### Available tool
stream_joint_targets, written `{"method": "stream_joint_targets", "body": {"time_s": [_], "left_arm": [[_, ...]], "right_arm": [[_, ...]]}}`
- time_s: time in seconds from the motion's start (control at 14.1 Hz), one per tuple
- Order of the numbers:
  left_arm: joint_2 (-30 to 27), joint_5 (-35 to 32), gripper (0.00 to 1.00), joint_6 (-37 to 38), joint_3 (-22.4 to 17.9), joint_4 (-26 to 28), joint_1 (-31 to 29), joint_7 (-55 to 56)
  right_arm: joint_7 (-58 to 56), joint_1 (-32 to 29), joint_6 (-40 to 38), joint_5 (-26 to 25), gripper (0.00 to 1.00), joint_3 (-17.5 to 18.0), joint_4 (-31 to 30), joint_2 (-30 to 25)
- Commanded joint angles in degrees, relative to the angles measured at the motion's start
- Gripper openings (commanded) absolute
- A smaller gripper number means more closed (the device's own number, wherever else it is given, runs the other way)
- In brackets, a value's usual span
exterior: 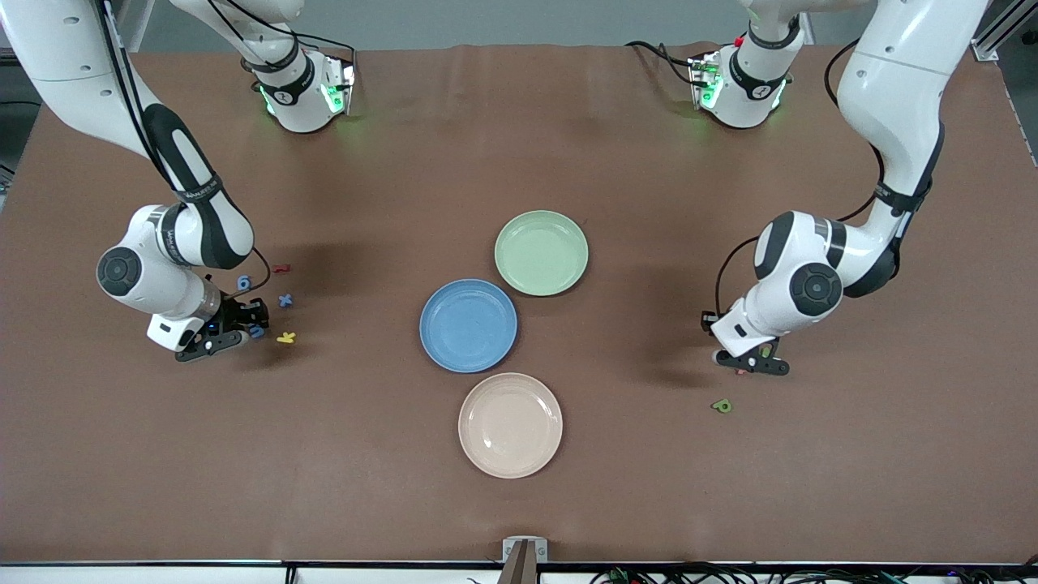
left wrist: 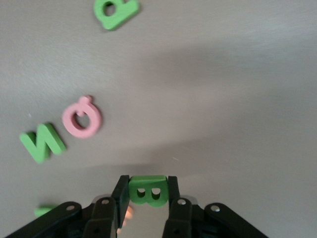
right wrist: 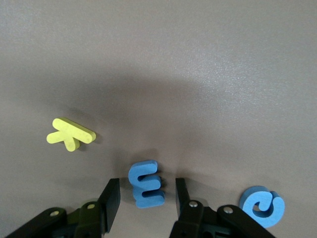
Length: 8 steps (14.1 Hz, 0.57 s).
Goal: Sort letters by color into matching plates
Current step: 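Grasp the green B with the left gripper while the right gripper grasps the E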
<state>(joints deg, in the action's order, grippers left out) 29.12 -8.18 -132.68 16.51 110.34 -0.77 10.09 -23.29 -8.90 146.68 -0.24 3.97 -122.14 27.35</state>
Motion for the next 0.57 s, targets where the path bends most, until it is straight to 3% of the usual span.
{"method": "stream_joint_targets", "body": {"time_s": [0.0,0.28,0.49], "left_arm": [[-2.5,-0.9,0.02,2.4,4.7,0.8,0.1,9.0],[-2.0,-0.9,0.02,2.4,11.8,0.8,0.3,22.6],[-1.9,-0.9,0.02,2.5,14.1,0.9,3.7,33.2]], "right_arm": [[-0.5,-0.2,0.8,-1.1,0.34,0.3,0.0,0.2],[-0.6,-0.2,1.2,-1.2,0.16,0.3,0.0,0.2],[-0.4,-0.1,0.4,-1.2,0.12,0.3,0.3,-0.1]]}}
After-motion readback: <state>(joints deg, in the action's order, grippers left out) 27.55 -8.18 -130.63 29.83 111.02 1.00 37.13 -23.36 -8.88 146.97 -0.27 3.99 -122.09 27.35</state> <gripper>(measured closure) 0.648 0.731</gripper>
